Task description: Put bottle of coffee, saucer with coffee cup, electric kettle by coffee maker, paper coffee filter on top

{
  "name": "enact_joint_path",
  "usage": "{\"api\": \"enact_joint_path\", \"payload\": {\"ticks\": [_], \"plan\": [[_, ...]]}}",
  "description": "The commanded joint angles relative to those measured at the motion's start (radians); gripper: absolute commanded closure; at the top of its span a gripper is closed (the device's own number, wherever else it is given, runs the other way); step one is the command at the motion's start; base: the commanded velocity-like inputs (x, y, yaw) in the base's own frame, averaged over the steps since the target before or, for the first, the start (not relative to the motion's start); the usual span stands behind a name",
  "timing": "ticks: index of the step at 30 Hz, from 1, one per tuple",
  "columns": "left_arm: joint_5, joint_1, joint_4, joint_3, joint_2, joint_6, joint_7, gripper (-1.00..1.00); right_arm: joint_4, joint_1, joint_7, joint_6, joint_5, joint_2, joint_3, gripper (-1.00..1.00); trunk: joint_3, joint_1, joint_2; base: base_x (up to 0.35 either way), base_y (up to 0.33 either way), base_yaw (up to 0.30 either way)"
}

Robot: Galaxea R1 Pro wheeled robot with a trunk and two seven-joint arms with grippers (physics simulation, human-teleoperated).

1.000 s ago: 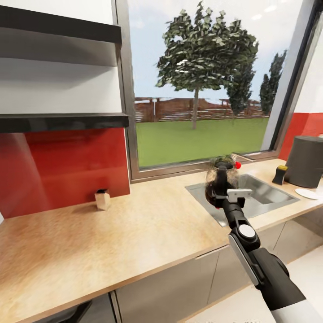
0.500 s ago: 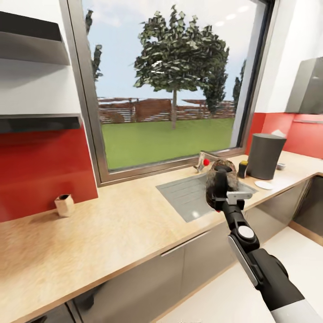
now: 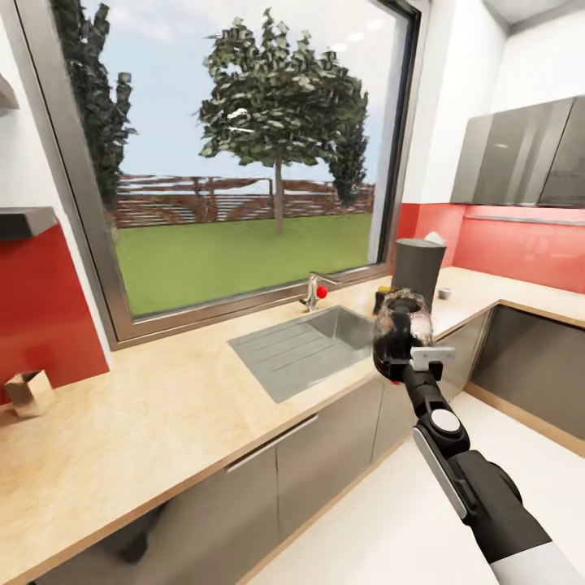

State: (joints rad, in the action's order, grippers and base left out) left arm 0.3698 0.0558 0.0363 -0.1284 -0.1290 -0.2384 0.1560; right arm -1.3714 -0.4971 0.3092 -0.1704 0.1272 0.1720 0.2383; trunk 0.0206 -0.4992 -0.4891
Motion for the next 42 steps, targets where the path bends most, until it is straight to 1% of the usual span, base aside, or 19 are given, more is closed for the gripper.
{"api": "enact_joint_path", "payload": {"ticks": [1,19,22,24,27,42], "plan": [[0.011,-0.001,0.002,-0.008,0.0,-0.005,0.005,-1.0,-0.001,-0.001,0.01,-0.003,0.006,0.001,0.004,1.0,0.002,-0.001,-0.002,0.077,-0.279,-0.262],[0.011,-0.001,0.002,-0.008,-0.001,-0.005,0.005,-1.0,-0.001,-0.001,0.01,-0.002,0.006,0.001,0.004,1.0,0.002,-0.001,-0.002,0.112,-0.279,-0.246],[0.01,-0.001,0.002,0.008,-0.001,-0.005,0.005,-1.0,-0.001,-0.001,0.01,-0.002,0.006,0.001,0.004,1.0,0.002,-0.001,-0.002,0.166,-0.279,-0.203],[0.009,-0.001,0.002,0.019,-0.001,-0.005,0.005,-1.0,-0.001,-0.001,0.01,-0.002,0.006,0.001,0.004,1.0,0.002,-0.001,-0.002,0.166,-0.278,-0.113],[0.009,-0.001,0.002,0.024,-0.001,-0.005,0.005,-1.0,0.0,-0.001,0.01,-0.002,0.006,0.001,0.004,1.0,0.002,-0.001,-0.002,0.174,-0.277,-0.042],[0.009,-0.001,0.003,0.024,-0.001,-0.005,0.005,-1.0,-0.001,0.003,0.01,-0.001,0.006,0.001,0.004,1.0,0.002,-0.001,-0.002,0.227,-0.263,-0.001]]}}
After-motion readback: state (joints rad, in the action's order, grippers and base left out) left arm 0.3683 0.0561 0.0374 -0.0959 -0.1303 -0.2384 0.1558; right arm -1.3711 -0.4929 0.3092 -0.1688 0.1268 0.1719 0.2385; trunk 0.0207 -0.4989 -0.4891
